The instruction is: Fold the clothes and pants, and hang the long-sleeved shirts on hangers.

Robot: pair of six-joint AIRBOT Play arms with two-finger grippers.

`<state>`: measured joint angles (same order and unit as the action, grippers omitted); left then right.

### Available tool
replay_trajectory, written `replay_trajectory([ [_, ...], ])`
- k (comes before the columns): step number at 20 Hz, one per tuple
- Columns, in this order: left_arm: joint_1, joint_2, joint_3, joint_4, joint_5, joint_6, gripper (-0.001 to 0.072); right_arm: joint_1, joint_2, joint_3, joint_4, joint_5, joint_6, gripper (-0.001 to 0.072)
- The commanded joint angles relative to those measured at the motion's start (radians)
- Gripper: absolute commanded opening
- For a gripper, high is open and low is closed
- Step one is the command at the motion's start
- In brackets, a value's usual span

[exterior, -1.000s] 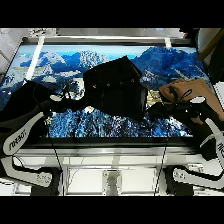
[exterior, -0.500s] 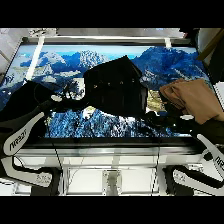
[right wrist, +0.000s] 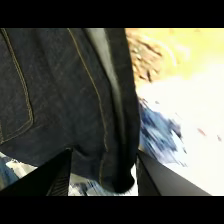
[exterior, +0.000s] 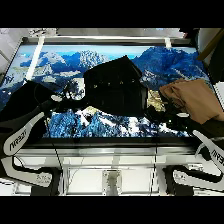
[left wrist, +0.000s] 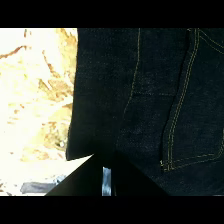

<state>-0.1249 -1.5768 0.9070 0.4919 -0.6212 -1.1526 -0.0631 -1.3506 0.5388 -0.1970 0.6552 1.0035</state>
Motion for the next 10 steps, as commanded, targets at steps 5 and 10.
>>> replay_trajectory([
  [5, 0.000, 0.000, 0.001, 0.000, -0.001, 0.000, 0.0023, 0.053, -0.077, 0.047, 0.002, 0.033, -0.003, 0.0285],
  [10, 0.014, 0.058, 0.003, 0.002, -0.003, 0.021, 0.0021, 0.053, -0.038, 0.097, 0.003, 0.060, -0.035, 0.0012],
])
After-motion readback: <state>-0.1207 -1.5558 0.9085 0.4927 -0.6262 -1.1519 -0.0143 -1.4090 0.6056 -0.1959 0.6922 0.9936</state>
